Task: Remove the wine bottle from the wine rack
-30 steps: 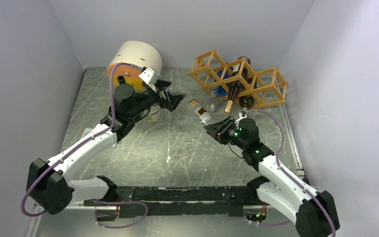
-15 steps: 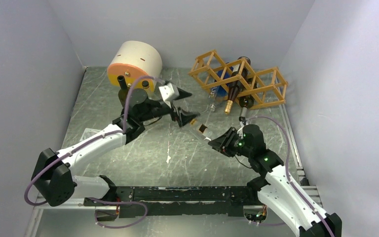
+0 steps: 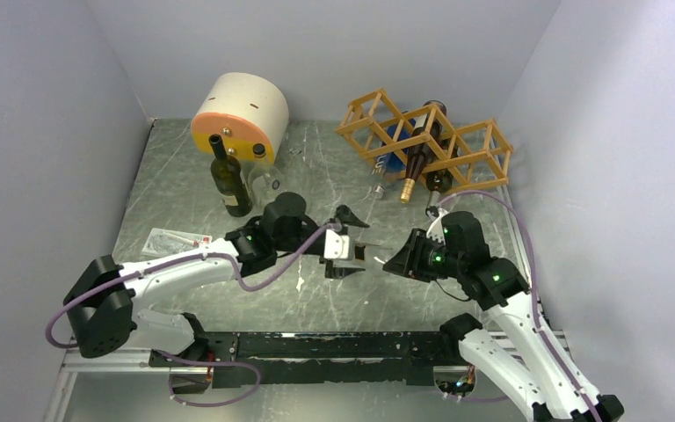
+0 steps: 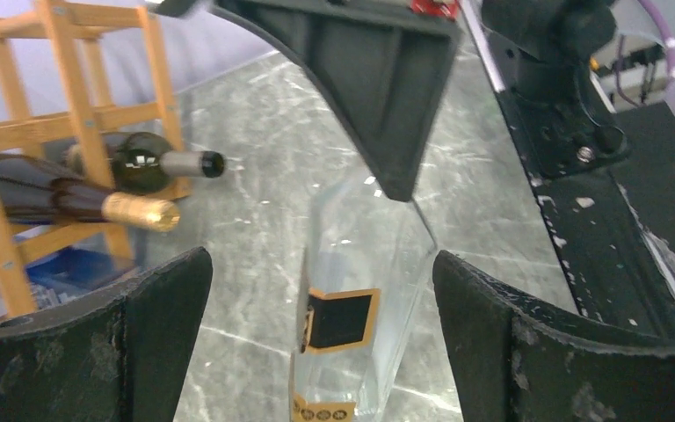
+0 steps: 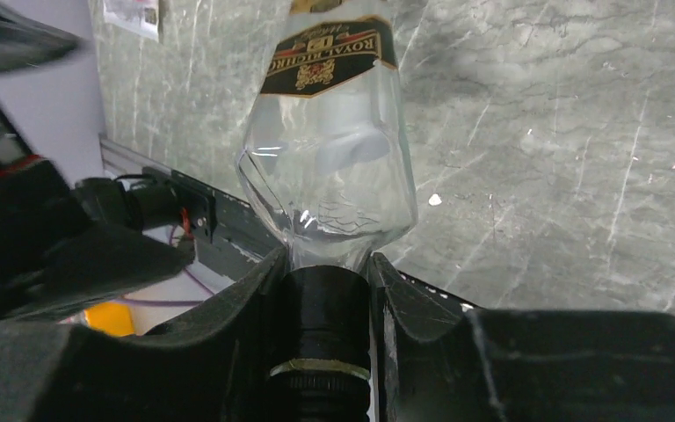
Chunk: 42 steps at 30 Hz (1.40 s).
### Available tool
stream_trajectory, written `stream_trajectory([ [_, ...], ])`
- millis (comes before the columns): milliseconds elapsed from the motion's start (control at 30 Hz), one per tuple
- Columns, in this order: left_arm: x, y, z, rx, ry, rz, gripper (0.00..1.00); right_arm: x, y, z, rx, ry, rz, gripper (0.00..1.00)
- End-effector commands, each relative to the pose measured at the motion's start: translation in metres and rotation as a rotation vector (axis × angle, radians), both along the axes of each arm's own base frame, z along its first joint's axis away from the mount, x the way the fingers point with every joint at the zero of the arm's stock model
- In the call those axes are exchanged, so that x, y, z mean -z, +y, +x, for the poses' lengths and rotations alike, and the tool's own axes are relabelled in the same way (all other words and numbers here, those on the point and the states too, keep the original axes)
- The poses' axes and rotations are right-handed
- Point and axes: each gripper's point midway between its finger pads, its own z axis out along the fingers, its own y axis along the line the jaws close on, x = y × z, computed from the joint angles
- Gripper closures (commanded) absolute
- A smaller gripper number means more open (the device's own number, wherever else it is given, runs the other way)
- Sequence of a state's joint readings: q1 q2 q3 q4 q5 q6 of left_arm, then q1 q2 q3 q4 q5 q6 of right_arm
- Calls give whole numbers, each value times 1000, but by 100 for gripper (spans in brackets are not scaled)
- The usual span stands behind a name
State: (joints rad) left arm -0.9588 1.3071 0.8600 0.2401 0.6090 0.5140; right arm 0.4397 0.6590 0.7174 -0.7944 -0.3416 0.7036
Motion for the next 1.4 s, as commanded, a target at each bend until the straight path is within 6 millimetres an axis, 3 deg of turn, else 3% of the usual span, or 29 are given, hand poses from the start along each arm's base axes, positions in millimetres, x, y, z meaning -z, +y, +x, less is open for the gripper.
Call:
stream_trajectory([
  [0, 23, -14, -18, 77, -52, 73, 1, -40, 6, -2, -108, -151, 35, 100],
  [233, 44, -39, -31, 52, 38, 130, 1, -39, 10, -4, -120, -142, 54, 100],
  [400, 58, -55, -9, -124, 42, 186, 1, -42, 8, -4, -112, -150, 50, 100],
  [567, 66, -57, 12, -298, -1, 233, 8, -41, 1, -4, -88, -141, 15, 100],
  [833, 63, -55, 13, -322, -12, 221, 3, -53, -3, -5, -74, -160, 0, 100],
  [933, 62, -56, 13, -319, -9, 224, 15, -56, -1, -6, -84, -163, 11, 100],
  [1033, 58, -56, 14, -325, -7, 216, 34, -58, 0, -6, -97, -166, 18, 99],
  [1133, 52, -55, 14, -334, -10, 198, 50, -63, 0, -7, -101, -183, 23, 82],
  [1233, 45, -52, 18, -359, -17, 179, 67, -72, -5, -6, -79, -217, 12, 52],
  [1300, 39, -49, 20, -377, -22, 159, 79, -87, -9, -5, -55, -262, 11, 34],
  [1367, 33, -46, 22, -396, -26, 140, 84, -103, -14, -4, -27, -306, 12, 20],
])
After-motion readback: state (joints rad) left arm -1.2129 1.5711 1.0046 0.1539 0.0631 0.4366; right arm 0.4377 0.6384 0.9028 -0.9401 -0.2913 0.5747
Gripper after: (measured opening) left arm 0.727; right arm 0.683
